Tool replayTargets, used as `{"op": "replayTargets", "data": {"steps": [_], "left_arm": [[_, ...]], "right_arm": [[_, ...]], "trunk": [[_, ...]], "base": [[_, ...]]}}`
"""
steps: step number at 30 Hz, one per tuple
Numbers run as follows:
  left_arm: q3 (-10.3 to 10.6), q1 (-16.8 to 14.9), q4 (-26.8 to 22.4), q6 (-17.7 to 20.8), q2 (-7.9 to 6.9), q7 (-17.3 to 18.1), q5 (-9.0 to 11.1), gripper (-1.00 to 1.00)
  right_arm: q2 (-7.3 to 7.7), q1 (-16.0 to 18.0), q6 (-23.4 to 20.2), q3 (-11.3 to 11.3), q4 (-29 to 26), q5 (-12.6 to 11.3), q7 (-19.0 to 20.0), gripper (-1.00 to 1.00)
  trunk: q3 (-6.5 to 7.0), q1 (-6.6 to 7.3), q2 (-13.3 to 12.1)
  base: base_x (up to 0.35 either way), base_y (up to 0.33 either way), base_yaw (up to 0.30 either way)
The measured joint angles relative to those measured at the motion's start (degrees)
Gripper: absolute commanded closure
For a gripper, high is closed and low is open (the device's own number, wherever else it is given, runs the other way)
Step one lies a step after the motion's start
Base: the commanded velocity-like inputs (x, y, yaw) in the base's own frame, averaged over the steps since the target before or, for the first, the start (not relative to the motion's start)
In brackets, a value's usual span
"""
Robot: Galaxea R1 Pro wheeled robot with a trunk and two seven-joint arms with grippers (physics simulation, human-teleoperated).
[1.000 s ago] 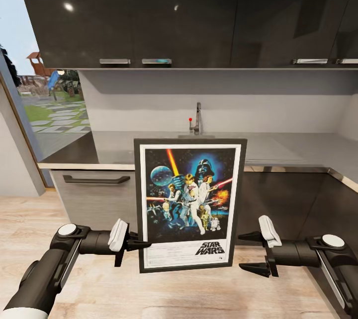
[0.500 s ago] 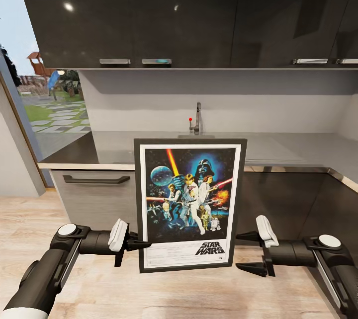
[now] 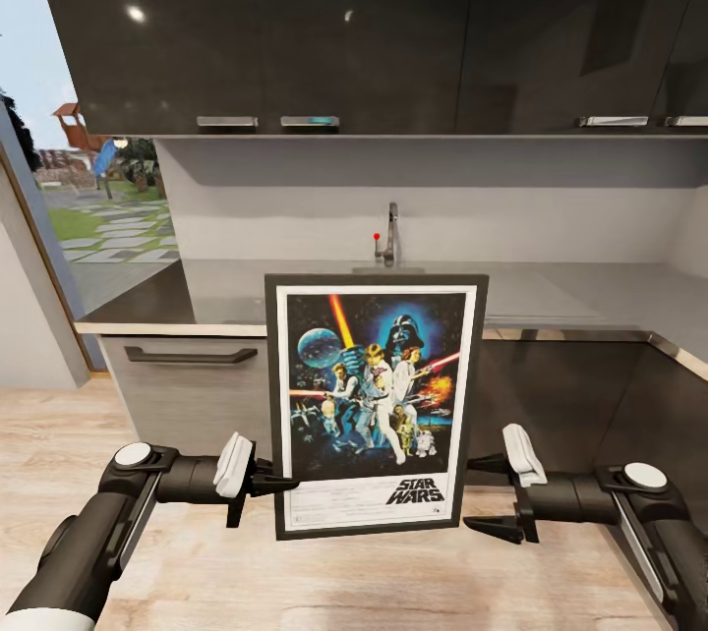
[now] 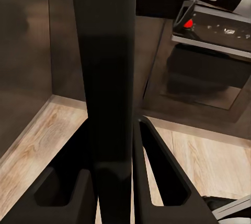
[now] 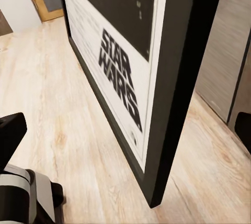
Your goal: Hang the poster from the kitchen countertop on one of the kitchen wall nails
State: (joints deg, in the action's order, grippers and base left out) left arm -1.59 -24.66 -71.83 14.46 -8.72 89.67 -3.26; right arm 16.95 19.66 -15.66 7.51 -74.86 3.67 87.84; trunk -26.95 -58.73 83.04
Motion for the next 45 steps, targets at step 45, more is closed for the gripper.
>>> {"op": "replayTargets", "data": {"steps": [45], "left_arm": [[0.0,0.0,0.1,0.0,0.00,0.0,-0.1,1.00]], "right_arm": [[-0.64,0.3,0.6,0.0,0.7,0.0,0.0,-1.00]], "trunk": [[0.00,0.00,0.0]], "base": [[0.000,0.000,0.000]]}}
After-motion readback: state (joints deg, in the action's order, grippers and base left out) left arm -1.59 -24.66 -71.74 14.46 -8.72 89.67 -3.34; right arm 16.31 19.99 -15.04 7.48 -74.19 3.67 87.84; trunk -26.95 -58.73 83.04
